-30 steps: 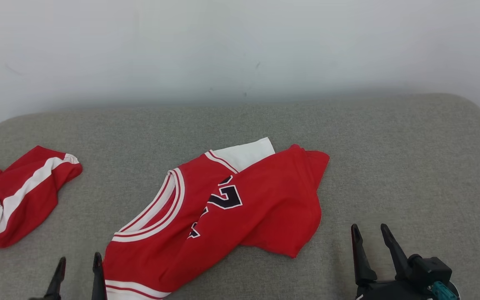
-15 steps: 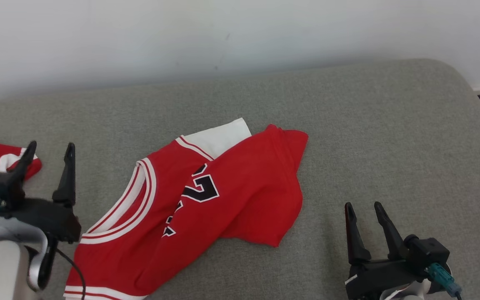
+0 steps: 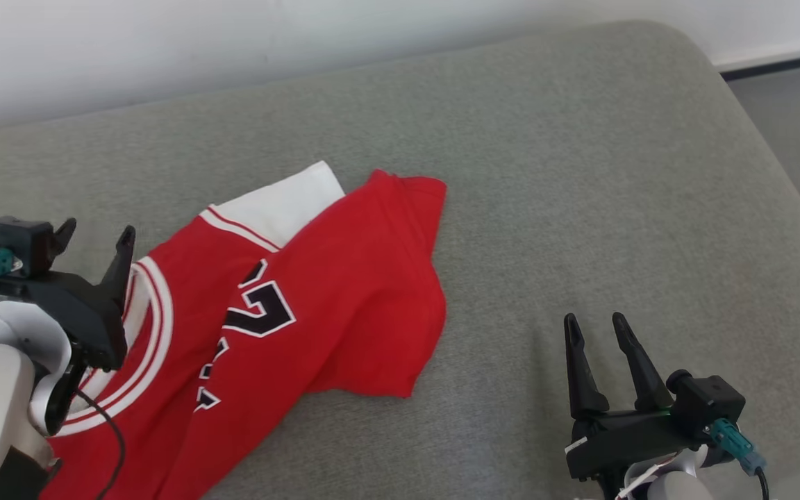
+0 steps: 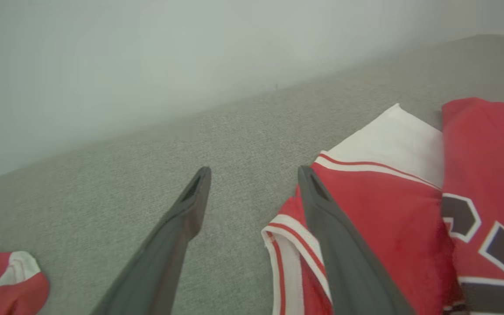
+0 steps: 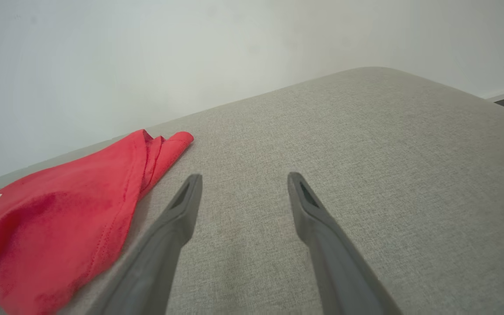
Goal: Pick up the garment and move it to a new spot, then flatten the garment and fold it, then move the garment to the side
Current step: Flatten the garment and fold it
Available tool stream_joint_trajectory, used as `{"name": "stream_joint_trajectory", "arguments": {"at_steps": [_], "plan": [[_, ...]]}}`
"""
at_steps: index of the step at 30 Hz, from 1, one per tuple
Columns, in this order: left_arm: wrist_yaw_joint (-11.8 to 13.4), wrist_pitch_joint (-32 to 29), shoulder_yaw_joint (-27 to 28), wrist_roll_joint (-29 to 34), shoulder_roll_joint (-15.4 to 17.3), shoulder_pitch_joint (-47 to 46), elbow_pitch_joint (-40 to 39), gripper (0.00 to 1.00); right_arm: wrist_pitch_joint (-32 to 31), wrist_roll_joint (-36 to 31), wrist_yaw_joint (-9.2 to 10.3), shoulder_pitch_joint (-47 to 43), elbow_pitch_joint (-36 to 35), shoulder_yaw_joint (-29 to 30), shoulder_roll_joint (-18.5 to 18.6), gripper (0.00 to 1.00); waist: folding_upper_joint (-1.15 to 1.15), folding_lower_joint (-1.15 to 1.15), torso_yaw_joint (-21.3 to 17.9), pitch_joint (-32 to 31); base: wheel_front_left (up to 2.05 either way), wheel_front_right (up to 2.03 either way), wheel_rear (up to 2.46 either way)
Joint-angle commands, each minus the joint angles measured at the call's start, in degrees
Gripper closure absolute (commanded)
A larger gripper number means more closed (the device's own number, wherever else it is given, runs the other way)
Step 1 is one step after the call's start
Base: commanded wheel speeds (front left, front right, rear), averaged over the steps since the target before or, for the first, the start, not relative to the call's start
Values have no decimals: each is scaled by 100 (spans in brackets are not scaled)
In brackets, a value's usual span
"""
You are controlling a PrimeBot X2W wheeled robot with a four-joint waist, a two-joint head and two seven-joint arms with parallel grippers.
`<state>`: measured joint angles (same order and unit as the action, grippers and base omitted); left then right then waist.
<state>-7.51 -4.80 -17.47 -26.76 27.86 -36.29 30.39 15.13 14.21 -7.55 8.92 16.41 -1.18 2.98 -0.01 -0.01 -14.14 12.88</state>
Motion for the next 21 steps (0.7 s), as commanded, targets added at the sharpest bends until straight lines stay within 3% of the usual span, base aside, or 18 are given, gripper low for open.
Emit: {"name": "stream_joint_trajectory", "arguments": {"at_steps": [1,16,18,21], "plan": [[11,-63,-56,-170,58,-126,79,0,3,45,13,61,-15,-7,-19,0,1,1,-223,189,0,0,0],[10,-649,-1267,-808,412,-439,922,0,3,37,13,58,-33,-2,-17,0,1,1,-420,249,0,0,0],[10,-670,-1349,-928,386,-451,984,100,3,24,13,81,-24,26,-19,0,1,1,-409,252,0,0,0],[11,-509,-1436,-1040,397,-540,989,100,3,-11,13,93,-22,69,-18,0,1,1,-362,242,0,0,0]]}}
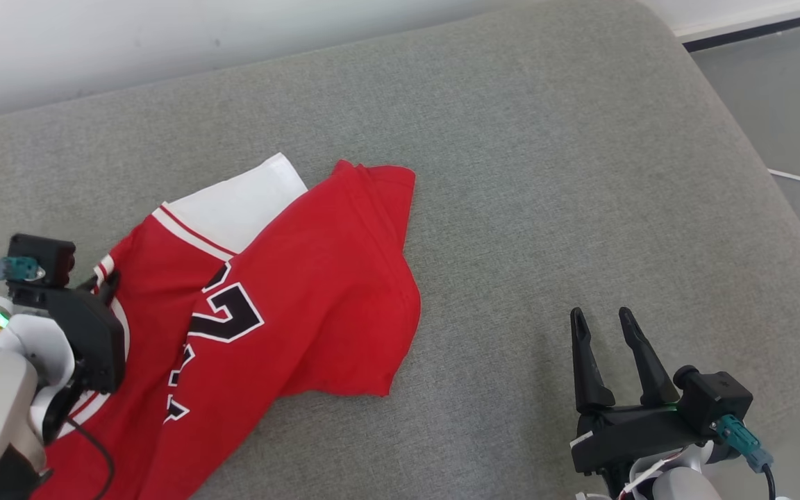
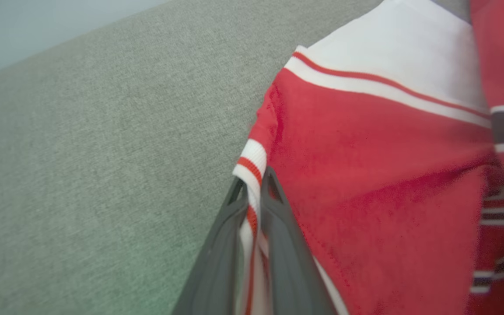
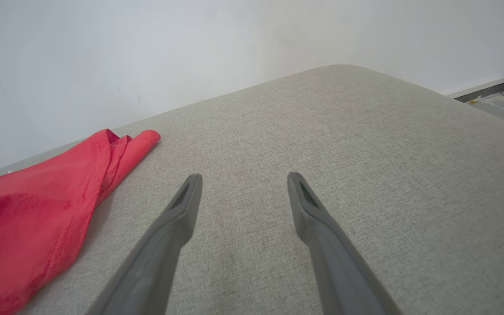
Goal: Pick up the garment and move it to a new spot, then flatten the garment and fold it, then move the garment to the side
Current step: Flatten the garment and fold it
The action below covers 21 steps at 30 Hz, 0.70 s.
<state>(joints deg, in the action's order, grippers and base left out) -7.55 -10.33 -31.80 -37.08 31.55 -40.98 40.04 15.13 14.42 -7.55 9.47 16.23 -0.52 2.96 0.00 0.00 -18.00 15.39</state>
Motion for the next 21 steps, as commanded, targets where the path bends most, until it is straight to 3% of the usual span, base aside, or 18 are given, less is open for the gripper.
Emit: {"name": "stream_joint_trajectory", "arguments": {"at_steps": [1,5,12,17,18,19,20,21], "plan": [[15,134,-16,-15,44,-123,39,100,3,-42,13,39,-2,17,-17,0,0,0,46,-16,0,0,0],[28,632,34,49,76,-338,142,100,3,-85,13,42,3,46,-15,0,0,0,160,-72,0,0,0],[346,1726,254,305,292,-618,482,100,3,-117,13,54,14,38,-14,0,0,0,253,-132,0,0,0],[381,1975,225,346,275,-493,851,100,3,-144,13,17,18,27,-16,0,0,0,258,-149,0,0,0],[394,2031,206,356,234,-485,895,74,3,-148,13,2,17,45,-16,0,0,0,271,-159,0,0,0],[397,2112,199,367,212,-489,923,27,3,-159,13,-10,17,53,-15,0,0,0,283,-168,0,0,0],[396,2198,199,389,201,-501,941,0,3,-177,13,-17,16,62,-16,0,0,0,300,-180,0,0,0],[402,2288,201,410,174,-519,947,0,3,-202,13,-22,16,78,-15,0,0,0,323,-200,0,0,0]]}}
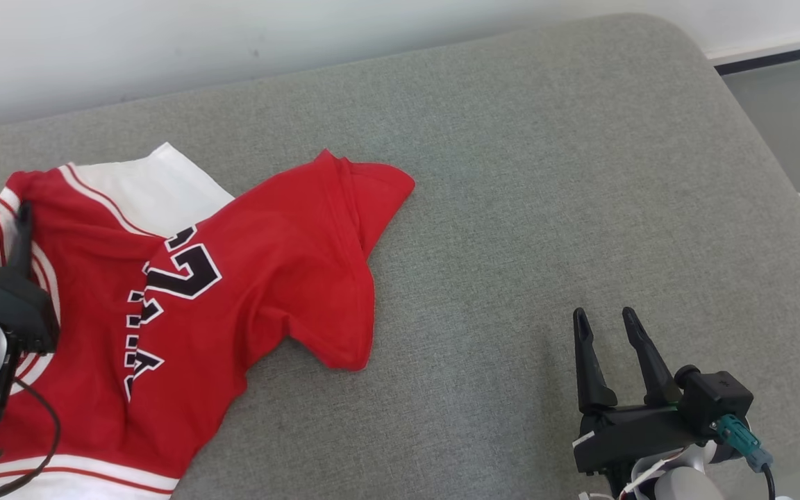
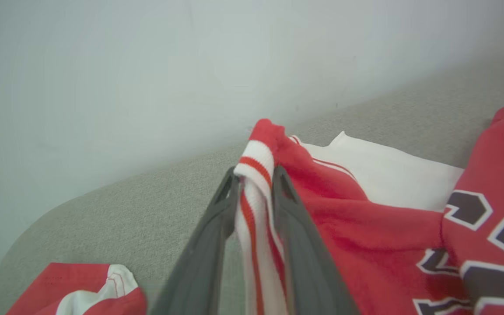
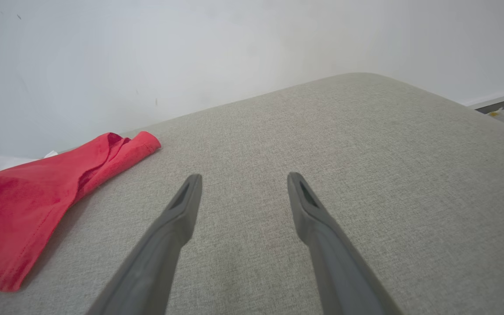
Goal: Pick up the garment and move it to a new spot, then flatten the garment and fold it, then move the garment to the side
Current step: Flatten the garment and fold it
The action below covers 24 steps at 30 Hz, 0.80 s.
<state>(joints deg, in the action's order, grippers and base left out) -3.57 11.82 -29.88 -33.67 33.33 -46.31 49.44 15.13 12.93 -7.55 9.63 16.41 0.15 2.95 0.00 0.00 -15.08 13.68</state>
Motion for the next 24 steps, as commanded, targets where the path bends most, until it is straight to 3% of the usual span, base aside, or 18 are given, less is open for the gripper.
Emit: {"name": "stream_joint_trajectory", "arguments": {"at_steps": [1,6,9,19,24], "plan": [[10,153,21,89,-18,-11,2,0,3,-68,13,-43,2,17,-15,0,0,0,51,-52,0,0,0],[104,328,288,-19,-170,39,-240,0,3,-125,13,-95,14,70,-14,0,0,0,192,-214,0,0,0],[223,341,624,168,-147,272,-832,0,3,-148,13,-161,24,69,-15,0,0,0,324,-361,0,0,0],[458,340,1787,753,-530,1935,-2574,0,3,-277,13,-374,60,64,-14,0,0,0,792,-843,0,0,0],[542,341,2225,1200,-878,2959,-3309,0,3,-339,13,-501,88,33,-12,0,0,0,994,-1044,0,0,0]]}}
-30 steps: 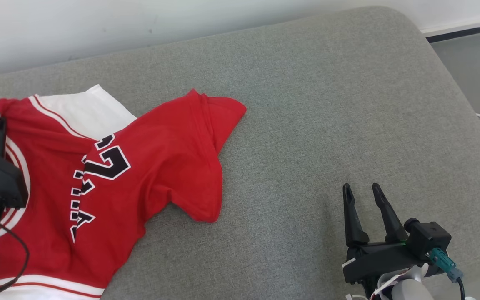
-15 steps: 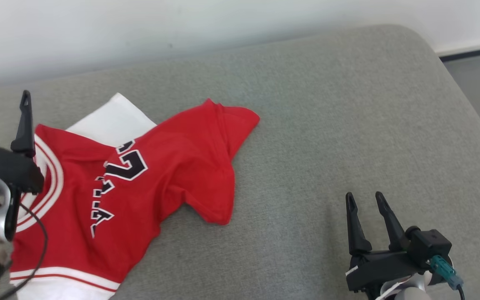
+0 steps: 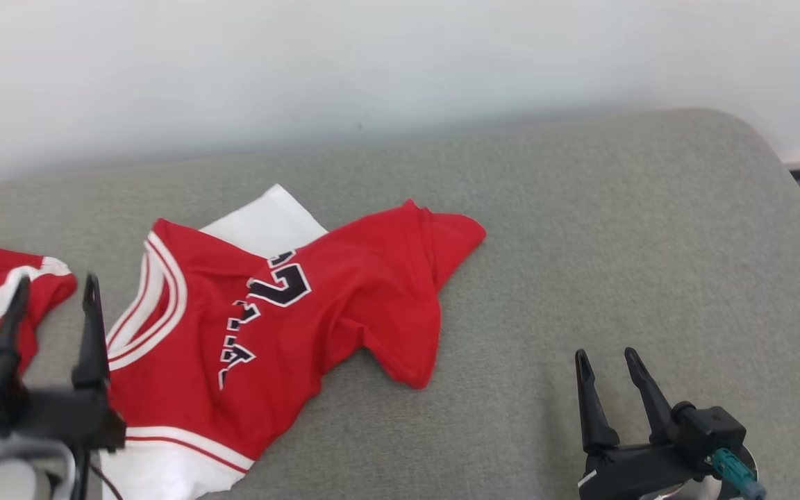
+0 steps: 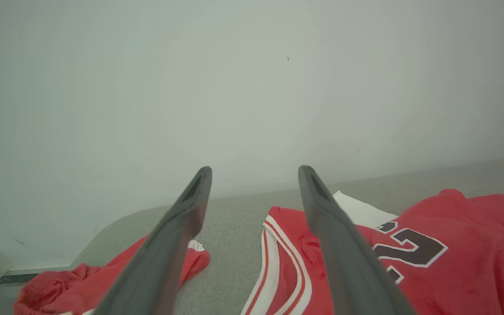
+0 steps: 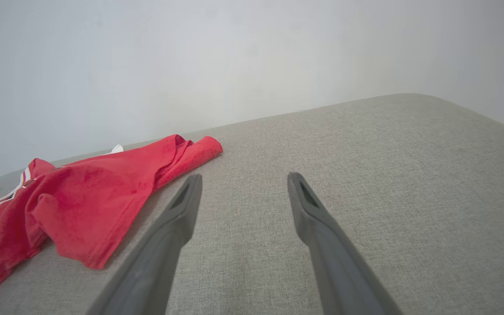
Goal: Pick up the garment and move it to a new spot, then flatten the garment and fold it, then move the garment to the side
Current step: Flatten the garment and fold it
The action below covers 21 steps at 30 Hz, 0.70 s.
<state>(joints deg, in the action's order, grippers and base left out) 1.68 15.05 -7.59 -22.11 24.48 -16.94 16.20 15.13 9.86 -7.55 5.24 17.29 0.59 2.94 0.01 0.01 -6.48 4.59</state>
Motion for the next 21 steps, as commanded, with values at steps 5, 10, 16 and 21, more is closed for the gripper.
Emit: {"name": "stream_joint_trajectory", "arguments": {"at_steps": [5,10,16,21], "plan": [[71,18,382,257,-464,758,-490,0,3,-67,13,-127,11,-15,-11,0,-1,-1,253,-267,0,0,0],[-1,18,654,558,-853,1279,-767,0,3,-105,13,-179,30,-19,-11,0,-1,-1,337,-339,0,0,0],[-124,19,971,864,-1249,1701,-963,0,3,-85,13,-204,43,-14,-12,0,-1,-1,402,-370,0,0,0],[-385,19,1065,1092,-1468,1973,-1030,0,2,-60,13,-244,54,4,-13,0,-1,-1,457,-391,0,0,0]]}}
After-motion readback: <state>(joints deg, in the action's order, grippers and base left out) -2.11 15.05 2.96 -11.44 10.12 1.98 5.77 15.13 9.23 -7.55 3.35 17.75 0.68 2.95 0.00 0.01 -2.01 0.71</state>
